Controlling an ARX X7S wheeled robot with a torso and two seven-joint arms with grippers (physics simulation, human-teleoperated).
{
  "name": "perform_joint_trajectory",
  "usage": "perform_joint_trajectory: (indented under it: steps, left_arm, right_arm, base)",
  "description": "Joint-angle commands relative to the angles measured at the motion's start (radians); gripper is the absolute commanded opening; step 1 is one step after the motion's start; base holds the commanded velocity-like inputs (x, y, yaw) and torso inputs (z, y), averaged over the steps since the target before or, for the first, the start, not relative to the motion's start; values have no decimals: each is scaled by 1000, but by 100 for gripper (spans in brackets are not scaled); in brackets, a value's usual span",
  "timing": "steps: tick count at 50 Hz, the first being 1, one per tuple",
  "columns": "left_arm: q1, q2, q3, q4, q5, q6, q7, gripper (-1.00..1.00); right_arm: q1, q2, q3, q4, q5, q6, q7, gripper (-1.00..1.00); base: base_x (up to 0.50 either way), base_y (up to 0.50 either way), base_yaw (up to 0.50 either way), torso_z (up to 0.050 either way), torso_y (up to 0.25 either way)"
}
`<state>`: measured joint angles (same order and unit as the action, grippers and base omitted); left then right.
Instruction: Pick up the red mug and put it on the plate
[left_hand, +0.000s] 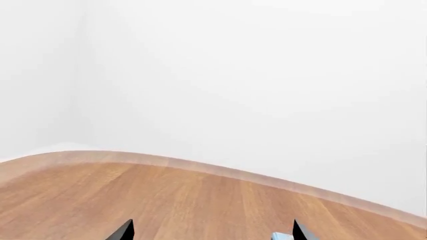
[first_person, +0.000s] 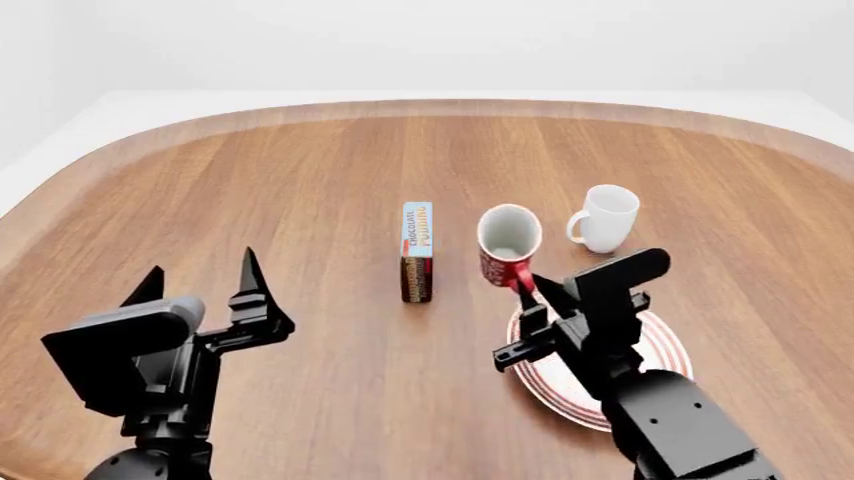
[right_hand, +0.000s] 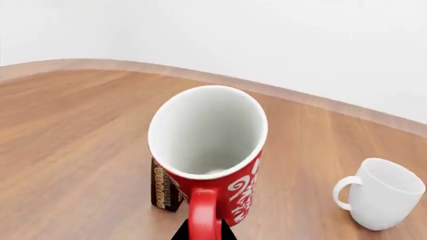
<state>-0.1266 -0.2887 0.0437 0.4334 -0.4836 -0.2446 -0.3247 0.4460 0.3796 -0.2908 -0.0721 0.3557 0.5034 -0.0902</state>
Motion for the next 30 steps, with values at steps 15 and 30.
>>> perform_joint_trajectory:
  steps: [15,30]
  left_arm:
    - [-3,-12,-11,10,-19,-3,-16,100]
    - [-5,-21,-14,19,-33,-8,-22,100]
  right_arm:
    - [-170,99,239,-195,143,189,161,-100]
    - [-173,86,305,-112,209,215,150,-100]
  base:
    - [0,0,0,0,0]
    - [0,0,0,0,1]
